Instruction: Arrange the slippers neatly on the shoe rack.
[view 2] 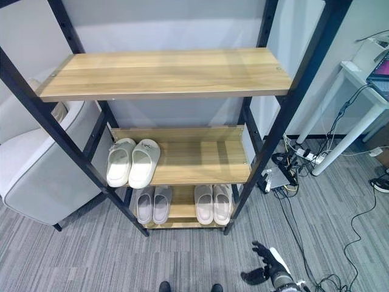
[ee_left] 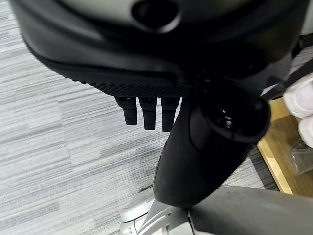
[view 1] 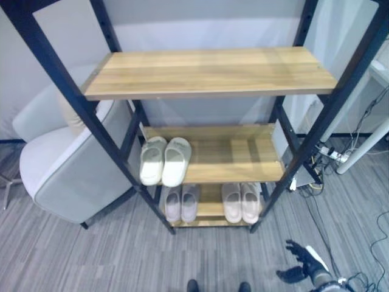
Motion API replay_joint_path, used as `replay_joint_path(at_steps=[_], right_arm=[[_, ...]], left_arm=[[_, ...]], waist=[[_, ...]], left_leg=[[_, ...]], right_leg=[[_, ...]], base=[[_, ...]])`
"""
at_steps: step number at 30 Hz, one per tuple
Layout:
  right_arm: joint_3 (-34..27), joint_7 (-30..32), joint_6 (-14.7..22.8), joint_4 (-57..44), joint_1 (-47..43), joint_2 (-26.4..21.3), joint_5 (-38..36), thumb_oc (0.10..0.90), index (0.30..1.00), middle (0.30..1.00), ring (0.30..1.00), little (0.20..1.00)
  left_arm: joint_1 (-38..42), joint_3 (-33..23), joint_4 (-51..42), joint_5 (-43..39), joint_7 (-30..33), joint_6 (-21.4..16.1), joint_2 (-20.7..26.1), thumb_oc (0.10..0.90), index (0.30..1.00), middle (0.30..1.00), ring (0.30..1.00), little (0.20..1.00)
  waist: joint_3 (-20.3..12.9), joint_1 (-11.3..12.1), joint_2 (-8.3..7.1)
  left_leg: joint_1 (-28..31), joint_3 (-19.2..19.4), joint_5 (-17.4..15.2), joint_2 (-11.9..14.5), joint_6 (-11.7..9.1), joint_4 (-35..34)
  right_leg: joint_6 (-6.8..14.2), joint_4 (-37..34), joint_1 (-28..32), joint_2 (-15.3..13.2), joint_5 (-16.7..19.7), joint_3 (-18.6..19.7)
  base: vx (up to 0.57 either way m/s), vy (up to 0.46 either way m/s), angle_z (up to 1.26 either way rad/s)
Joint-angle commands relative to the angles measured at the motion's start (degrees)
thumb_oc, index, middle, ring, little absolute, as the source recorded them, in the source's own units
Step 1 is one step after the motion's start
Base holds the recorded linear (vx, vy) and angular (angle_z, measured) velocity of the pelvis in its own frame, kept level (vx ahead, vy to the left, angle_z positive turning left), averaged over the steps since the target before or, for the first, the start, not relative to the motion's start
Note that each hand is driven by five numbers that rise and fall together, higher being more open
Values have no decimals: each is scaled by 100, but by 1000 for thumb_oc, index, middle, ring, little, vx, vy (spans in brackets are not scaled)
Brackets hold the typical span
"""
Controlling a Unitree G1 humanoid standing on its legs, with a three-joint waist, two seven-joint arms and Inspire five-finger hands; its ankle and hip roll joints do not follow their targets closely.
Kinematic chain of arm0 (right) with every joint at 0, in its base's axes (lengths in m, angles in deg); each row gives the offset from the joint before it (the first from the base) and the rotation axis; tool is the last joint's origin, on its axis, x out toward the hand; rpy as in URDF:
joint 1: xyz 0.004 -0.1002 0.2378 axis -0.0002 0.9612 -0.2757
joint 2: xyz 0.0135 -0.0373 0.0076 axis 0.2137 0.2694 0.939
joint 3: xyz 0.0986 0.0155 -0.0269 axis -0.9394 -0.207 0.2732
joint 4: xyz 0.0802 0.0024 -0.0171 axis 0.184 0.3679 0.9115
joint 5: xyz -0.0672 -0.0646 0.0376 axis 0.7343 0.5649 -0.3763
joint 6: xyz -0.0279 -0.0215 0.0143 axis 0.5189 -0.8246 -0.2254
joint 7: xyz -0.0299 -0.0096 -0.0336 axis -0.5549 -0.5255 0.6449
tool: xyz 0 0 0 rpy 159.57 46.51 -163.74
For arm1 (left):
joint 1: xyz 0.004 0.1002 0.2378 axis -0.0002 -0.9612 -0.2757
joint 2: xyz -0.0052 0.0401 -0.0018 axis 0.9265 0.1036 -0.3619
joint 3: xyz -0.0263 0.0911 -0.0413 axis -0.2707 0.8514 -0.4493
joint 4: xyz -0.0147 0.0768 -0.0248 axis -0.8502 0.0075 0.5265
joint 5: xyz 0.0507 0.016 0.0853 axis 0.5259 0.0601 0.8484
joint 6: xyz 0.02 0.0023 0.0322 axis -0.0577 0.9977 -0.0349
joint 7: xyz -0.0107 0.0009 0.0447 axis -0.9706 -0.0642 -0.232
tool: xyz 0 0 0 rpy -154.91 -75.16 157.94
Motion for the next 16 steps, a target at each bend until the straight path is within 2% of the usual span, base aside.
replay_joint_path(at_steps=[1, 8, 16], right_arm=[[120, 538, 226, 256, -729, -62, 250, 800, 900, 900, 900, 900], [334, 726, 44, 1847, -1134, 406, 144, 800, 900, 900, 900, 900], [441, 823, -56, 2723, -1354, 683, 128, 800, 900, 900, 900, 900]], left_arm=[[464, 189, 177, 125, -86, -251, -326, 800, 900, 900, 900, 900], [593, 392, 219, 238, 23, -247, -215, 800, 900, 900, 900, 900], [709, 465, 255, 287, 126, -241, -115, 800, 900, 900, 900, 900]], waist=[[-82, 83, 44], [-132, 158, 21], [-159, 228, -34]], left_leg=[[84, 159, -314, 256, -336, -21], [100, 63, -303, 273, -350, -21], [153, -31, -321, 282, -360, -21]], right_leg=[[377, 179, -72, -202, -272, -121], [338, 137, 24, -143, -323, -140], [300, 128, 112, -91, -378, -188]], base=[[-3, -48, 0], [-2, -48, 1], [9, -36, 5]])
